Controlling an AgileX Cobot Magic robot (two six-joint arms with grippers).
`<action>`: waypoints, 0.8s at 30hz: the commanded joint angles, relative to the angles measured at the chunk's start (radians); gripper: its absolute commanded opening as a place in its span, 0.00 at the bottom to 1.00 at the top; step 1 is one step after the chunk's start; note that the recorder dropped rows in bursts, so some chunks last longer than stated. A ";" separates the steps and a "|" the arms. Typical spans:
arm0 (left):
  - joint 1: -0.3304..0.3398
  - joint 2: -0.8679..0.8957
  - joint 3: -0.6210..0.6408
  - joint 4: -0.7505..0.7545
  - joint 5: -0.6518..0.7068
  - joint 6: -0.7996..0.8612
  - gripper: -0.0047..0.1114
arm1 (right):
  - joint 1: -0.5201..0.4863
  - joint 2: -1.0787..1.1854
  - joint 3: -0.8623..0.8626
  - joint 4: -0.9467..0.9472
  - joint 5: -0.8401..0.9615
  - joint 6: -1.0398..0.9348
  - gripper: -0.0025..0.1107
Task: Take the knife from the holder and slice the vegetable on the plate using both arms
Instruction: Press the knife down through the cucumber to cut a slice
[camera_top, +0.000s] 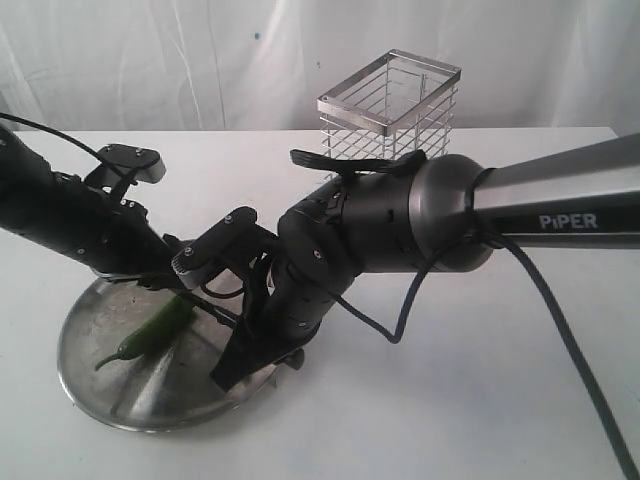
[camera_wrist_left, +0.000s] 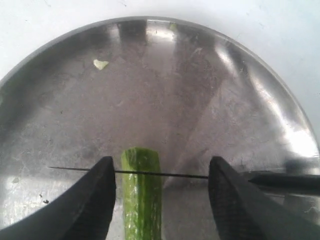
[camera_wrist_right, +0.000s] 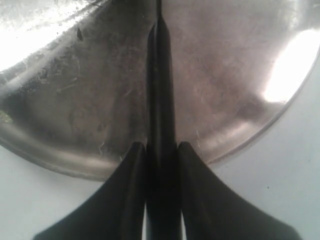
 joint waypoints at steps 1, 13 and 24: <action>-0.003 0.078 0.007 -0.019 -0.013 0.014 0.55 | 0.001 -0.003 -0.004 -0.011 -0.008 0.007 0.02; -0.057 0.132 0.007 0.005 -0.032 0.058 0.55 | 0.001 -0.001 -0.004 -0.011 0.013 0.007 0.02; -0.057 0.033 0.007 0.012 -0.021 0.058 0.55 | 0.001 -0.001 -0.004 -0.011 0.015 0.007 0.02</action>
